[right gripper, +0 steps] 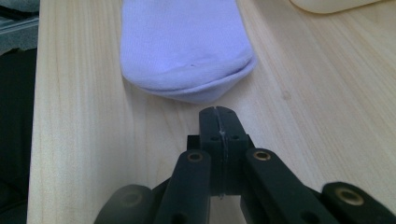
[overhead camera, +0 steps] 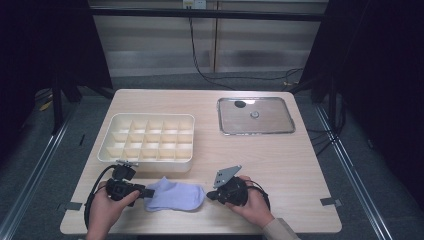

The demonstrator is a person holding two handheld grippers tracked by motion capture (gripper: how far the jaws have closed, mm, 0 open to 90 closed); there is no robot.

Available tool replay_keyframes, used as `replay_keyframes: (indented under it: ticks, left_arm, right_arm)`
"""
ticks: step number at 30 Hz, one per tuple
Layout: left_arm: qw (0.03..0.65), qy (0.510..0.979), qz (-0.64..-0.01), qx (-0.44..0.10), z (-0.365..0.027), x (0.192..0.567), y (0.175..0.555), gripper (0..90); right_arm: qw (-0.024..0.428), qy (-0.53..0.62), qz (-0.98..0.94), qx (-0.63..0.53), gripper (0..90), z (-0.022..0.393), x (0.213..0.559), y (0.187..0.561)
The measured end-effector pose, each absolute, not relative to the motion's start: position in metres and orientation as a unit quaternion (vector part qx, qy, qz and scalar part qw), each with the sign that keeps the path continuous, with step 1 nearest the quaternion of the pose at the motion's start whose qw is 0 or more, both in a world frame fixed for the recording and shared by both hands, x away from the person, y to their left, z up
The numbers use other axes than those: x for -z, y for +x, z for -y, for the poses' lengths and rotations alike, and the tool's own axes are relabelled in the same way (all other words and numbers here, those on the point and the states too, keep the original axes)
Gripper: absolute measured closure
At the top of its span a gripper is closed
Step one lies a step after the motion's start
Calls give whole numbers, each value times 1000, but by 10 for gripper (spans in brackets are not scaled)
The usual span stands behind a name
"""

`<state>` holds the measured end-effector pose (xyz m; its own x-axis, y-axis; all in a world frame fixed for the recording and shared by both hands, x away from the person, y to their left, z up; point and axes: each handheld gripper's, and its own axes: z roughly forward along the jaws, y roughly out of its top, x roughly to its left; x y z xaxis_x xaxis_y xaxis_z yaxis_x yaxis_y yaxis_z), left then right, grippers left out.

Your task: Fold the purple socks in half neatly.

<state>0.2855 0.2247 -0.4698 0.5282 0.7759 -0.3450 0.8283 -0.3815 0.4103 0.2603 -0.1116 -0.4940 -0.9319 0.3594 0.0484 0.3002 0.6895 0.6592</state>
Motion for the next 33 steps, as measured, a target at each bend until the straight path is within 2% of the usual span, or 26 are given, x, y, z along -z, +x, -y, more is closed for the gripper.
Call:
replay_keyframes:
  ticks: [6,8,13,18,33]
  left_arm:
    - [247,848,-468,20,-211,473,281,552]
    - [240,848,-473,7,-210,473,281,663]
    - [219,859,-464,-8,-206,472,279,746]
    - [220,857,-467,1,-206,472,280,819]
    - [300,821,-477,95,-225,466,282,867]
  right_arm:
    - [40,182,-917,-354,900,112,495,260]
    - [39,182,-916,-355,900,111,495,260]
    - [36,186,-915,-357,900,112,495,260]
    - [40,187,-915,-355,900,112,495,259]
    - [35,187,-913,-361,900,111,496,260]
